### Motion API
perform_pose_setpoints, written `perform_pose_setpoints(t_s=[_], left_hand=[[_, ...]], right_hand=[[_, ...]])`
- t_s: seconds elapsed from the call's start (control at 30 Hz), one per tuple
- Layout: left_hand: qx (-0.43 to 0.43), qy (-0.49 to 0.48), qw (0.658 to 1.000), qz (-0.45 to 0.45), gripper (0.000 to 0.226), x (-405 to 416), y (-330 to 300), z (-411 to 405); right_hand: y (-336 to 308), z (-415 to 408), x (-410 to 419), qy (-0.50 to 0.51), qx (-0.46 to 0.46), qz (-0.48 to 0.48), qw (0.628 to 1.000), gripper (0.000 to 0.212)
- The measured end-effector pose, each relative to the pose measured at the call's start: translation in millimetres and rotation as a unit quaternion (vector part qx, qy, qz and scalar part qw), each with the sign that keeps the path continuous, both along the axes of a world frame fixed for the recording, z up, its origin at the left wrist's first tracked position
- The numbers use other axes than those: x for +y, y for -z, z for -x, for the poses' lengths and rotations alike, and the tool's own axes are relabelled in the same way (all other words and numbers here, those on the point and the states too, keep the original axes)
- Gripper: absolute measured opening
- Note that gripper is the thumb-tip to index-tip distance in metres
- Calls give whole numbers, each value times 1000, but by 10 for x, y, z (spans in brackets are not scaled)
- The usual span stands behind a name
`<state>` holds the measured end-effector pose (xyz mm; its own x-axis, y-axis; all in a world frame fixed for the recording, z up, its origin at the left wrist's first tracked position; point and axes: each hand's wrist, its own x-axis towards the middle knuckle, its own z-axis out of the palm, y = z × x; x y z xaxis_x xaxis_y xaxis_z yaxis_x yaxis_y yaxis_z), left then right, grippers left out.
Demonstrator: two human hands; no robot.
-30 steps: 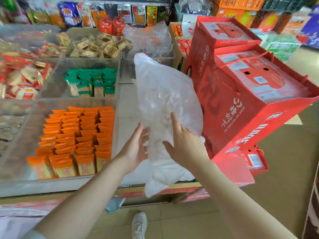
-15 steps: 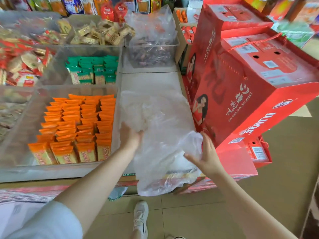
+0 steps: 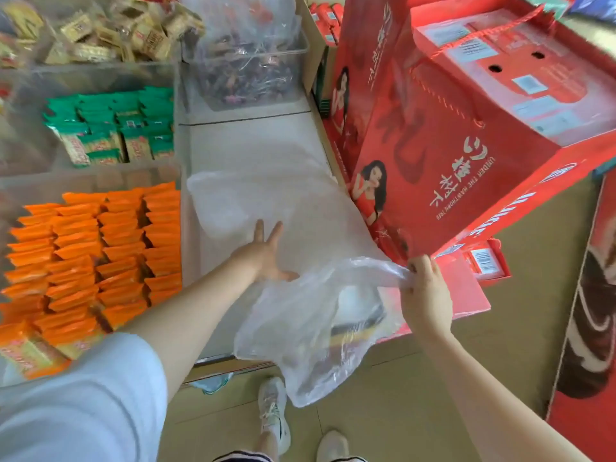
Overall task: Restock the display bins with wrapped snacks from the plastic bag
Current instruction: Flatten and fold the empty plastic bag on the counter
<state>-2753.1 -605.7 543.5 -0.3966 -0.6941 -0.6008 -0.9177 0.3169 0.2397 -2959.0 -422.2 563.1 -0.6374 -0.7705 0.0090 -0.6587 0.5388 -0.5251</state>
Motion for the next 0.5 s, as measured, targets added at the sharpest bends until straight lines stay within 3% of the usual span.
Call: perform_pose_setpoints(t_s=[0.07,0.13,0.2,0.3,0.4,0.43,0.5], left_hand=[[-6,18,999,-37,102,67,153,20],[21,0,999,-47,86,96,256,64],[91,-28,995,5,66,134,209,122],[227,-4,966,125,67,290,-165,199],[377,48,925,16,84,434,-605,276],[388,66,919,-10,88,461,-695,314],[370,98,923,40,78,416,-735,416]], right_hand=[[15,80,0,51,-82,-23,995,26],[4,77,-7,13,-144,-28,989,25],[-66,31,-4,-33,-170,3,985,26],[-230,-17,24,-54,-182,56,980,30],[-339,-74,-24,-63,-173,98,978,27],[-352,-102,-66,-70,-162,105,979,27],[-374,-159,-190,-74,-151,116,979,29]])
